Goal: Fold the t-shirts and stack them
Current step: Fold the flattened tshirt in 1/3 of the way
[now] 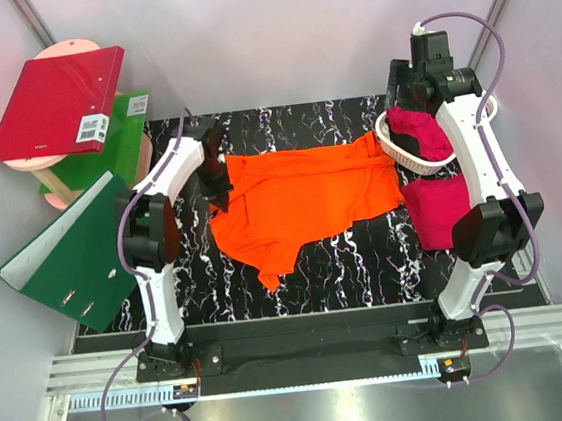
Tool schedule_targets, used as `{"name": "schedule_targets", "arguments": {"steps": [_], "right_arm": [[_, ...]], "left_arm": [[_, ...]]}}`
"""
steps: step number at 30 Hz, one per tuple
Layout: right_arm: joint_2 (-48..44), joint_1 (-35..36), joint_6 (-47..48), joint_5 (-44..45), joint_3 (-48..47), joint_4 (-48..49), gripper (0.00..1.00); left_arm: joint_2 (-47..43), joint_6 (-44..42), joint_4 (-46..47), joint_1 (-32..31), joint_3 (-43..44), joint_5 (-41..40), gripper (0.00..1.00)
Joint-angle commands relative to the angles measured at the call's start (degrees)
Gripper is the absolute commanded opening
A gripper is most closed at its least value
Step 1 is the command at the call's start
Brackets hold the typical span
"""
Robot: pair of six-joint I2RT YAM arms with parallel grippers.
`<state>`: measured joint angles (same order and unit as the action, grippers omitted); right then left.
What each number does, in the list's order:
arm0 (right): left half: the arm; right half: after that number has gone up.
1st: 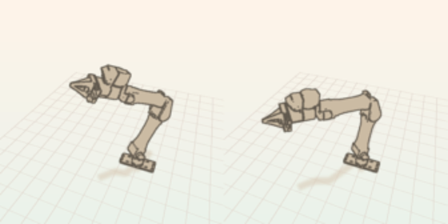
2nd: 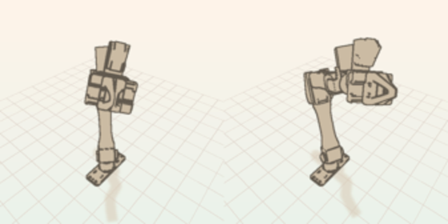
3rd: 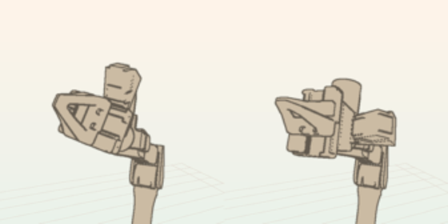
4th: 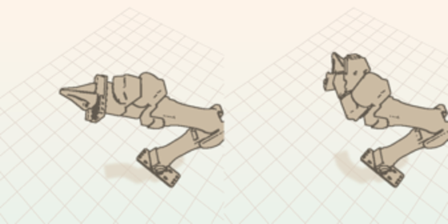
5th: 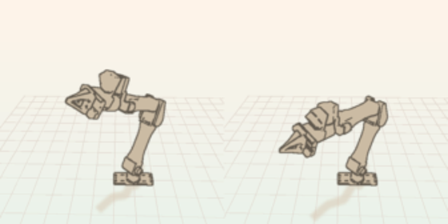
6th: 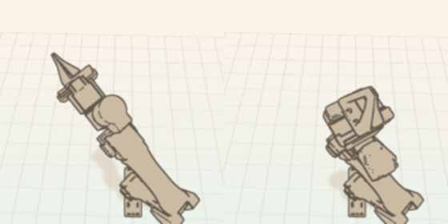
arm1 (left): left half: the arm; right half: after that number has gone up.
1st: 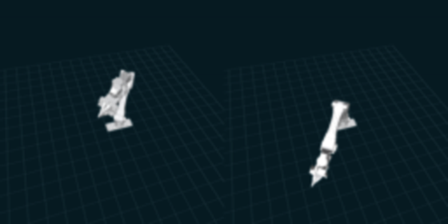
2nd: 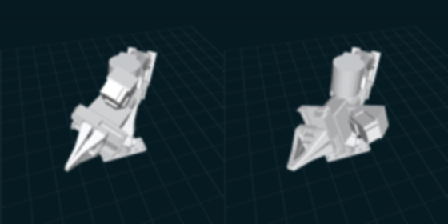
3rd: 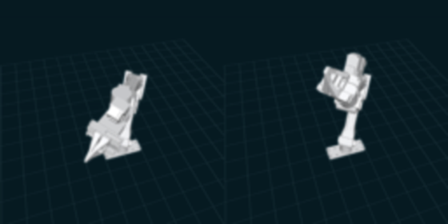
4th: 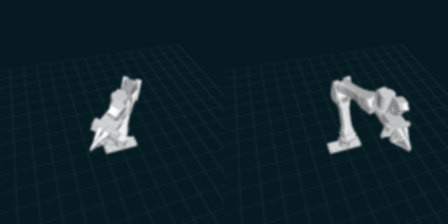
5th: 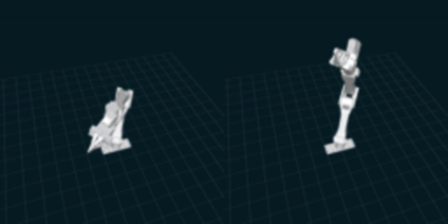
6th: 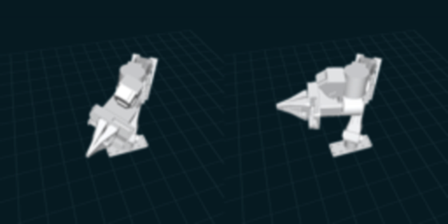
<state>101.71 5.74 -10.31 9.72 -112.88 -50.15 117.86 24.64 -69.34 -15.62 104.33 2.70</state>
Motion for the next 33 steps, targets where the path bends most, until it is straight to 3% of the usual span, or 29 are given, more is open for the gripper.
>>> {"name": "schedule_targets", "arguments": {"steps": [1, 10, 17, 25, 33], "right_arm": [[-1.3, 0.2, 0.2, -1.2, -0.2, 2.2, 0.74], [-0.5, 0.2, 0.2, -2.2, -0.2, 2.7, 0.74], [0.9, 0.1, 0.0, -2.9, -1.5, 2.7, 0.74], [1.2, -0.2, -0.3, -3.7, -1.3, 2.7, 0.74], [-0.2, -0.2, -0.5, -4.0, 1.0, 2.7, 0.74]], "left_arm": [[3.2, 0.1, 2.5, 0.2, -2.4, 3.2, 0.00], [12.9, -1.2, 0.2, -0.5, 0.2, 3.7, 0.00], [20.7, -3.3, -11.2, -1.0, 8.3, -4.4, 0.00], [20.2, -2.4, -13.8, 0.3, 7.2, -12.8, 0.00], [20.0, -2.8, -14.5, 8.1, 11.4, -15.9, 0.00]]}}
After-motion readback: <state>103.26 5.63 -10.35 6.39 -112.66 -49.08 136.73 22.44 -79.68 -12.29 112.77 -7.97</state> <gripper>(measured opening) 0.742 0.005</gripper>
